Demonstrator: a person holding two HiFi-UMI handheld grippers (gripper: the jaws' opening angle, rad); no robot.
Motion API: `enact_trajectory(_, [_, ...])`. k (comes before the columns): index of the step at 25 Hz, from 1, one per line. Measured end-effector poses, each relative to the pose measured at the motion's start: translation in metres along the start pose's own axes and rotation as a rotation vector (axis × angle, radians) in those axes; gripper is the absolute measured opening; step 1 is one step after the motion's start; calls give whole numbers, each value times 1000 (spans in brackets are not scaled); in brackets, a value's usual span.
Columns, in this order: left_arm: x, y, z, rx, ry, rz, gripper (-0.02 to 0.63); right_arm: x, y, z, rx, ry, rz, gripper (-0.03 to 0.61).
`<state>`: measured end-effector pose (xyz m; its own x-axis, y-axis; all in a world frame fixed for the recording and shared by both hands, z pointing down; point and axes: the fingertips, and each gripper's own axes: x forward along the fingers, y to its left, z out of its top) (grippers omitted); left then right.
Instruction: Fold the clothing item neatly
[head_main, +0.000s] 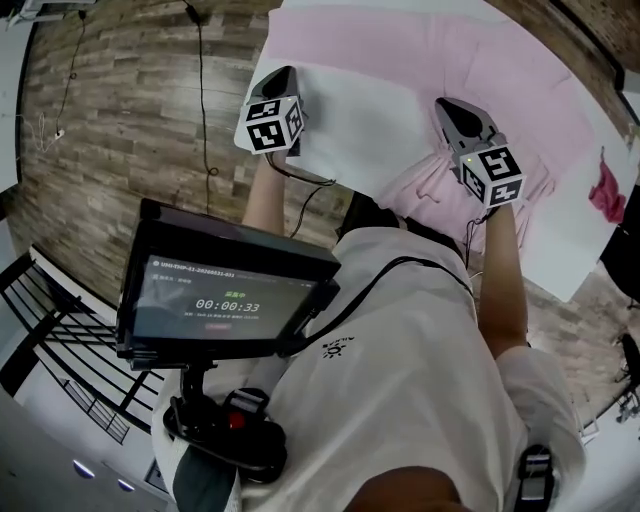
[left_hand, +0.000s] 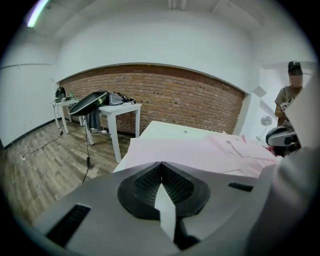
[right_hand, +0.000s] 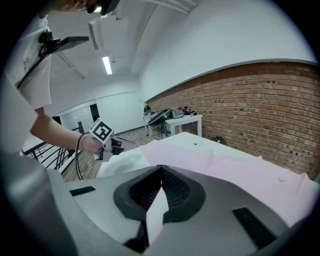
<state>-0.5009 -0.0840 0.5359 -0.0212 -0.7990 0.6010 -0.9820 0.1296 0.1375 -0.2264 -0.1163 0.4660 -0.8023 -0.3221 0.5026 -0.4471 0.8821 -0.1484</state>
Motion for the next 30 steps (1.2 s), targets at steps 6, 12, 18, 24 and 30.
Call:
enact_trajectory(6, [10,21,0,-35,0,32,3,34,17,15,-26,-4,44,3])
enact_trajectory(12, [26,41,-3,-66,0,56,3,84,33,26,-47,-7,122,3])
enact_trajectory(18, [32,54,-9,-85,-5,84,5,111,46,36,-68,-31,174,3])
enact_trajectory(24, [23,53,-10,-97,6,85,5,105,56,40,-73,-28,191,3])
enact_trajectory(30, [12,46,3,-102,8,79,25,90,57,51,-72,-17,180,3])
